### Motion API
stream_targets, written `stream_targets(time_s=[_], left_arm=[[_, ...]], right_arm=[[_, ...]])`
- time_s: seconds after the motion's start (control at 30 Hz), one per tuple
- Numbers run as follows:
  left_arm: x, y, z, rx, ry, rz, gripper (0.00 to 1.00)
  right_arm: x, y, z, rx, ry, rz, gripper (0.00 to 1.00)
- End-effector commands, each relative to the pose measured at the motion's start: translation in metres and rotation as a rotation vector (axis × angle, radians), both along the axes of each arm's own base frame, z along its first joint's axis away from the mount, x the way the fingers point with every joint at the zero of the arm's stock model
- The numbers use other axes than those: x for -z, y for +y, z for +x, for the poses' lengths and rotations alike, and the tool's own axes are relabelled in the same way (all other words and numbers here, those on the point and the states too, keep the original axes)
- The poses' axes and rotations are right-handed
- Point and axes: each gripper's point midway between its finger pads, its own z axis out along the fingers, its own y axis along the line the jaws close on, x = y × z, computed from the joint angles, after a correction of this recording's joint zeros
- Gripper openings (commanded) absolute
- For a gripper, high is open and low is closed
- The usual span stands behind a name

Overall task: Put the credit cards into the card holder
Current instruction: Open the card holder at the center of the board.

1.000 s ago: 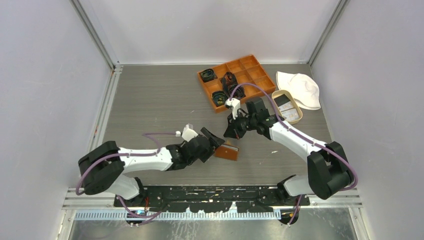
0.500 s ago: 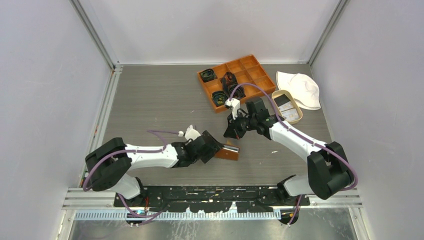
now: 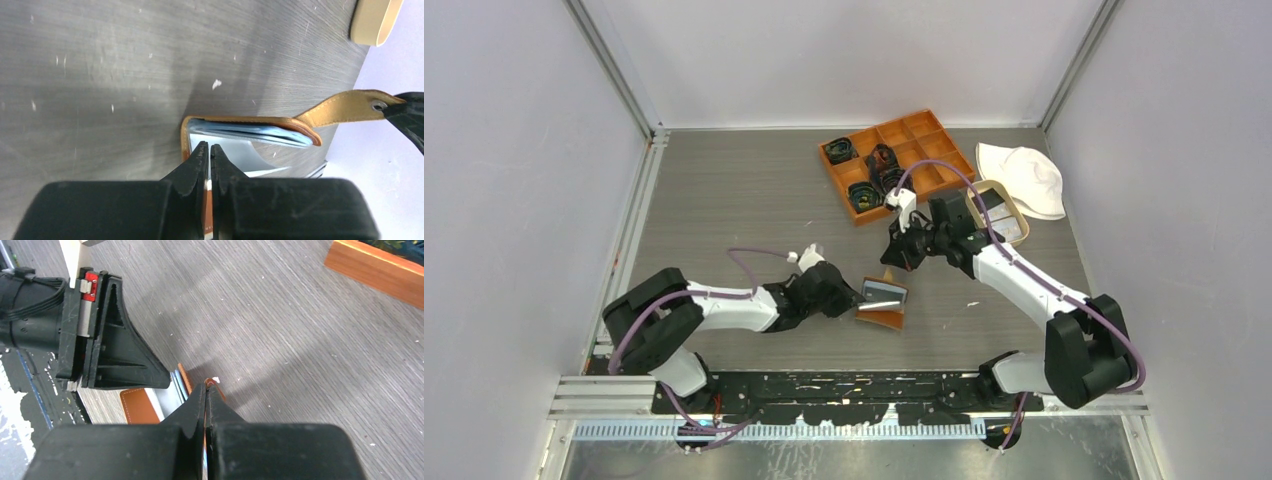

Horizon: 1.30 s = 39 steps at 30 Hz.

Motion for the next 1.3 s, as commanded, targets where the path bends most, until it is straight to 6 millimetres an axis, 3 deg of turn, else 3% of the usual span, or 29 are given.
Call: stream_targets(time_s=[0.0, 0.1, 0.43, 0.67, 0.93, 1.0, 1.07, 1.1, 1.17, 1.27], left_arm=[[-0.016, -0.02, 0.016, 0.191, -0.15, -0.043, 0.06], [-0.021, -0.022, 0.021, 0.292, -0.215, -0.072, 0.11], [-0.03, -0.025, 0.029, 0.557, -0.359, -0.139, 0.45], [-0.055, -0.021, 0.021, 0.642, -0.508, -0.133, 0.52], [-0.101, 0.017, 0.033, 0.502, -0.703, -0.019, 0.68], [-0.115, 0.028, 0.034, 0.433, -0.736, -0.022, 0.79], [-0.126, 0.037, 0.035, 0.346, -0.732, -0.076, 0.96], [-0.131, 0.041, 0.034, 0.288, -0.697, -0.135, 0.99], [-0.13, 0.042, 0.03, 0.24, -0.615, -0.209, 1.0], [-0.129, 0.024, 0.016, 0.277, -0.461, -0.33, 0.94]], right_arm=[[-0.015, -0.006, 0.012, 0.021, -0.092, -0.003, 0.01], [-0.009, -0.012, 0.016, 0.036, -0.1, -0.035, 0.01], [0.021, -0.03, 0.026, 0.051, -0.061, -0.194, 0.01], [0.025, -0.032, 0.026, 0.046, -0.041, -0.218, 0.01], [0.012, -0.026, 0.021, 0.029, -0.058, -0.159, 0.01], [0.009, -0.024, 0.019, 0.023, -0.063, -0.144, 0.01], [0.006, -0.022, 0.018, 0.018, -0.062, -0.13, 0.01], [0.006, -0.021, 0.017, 0.016, -0.059, -0.124, 0.01], [0.004, -0.02, 0.016, 0.012, -0.058, -0.114, 0.01], [0.001, -0.018, 0.015, 0.01, -0.062, -0.098, 0.01]])
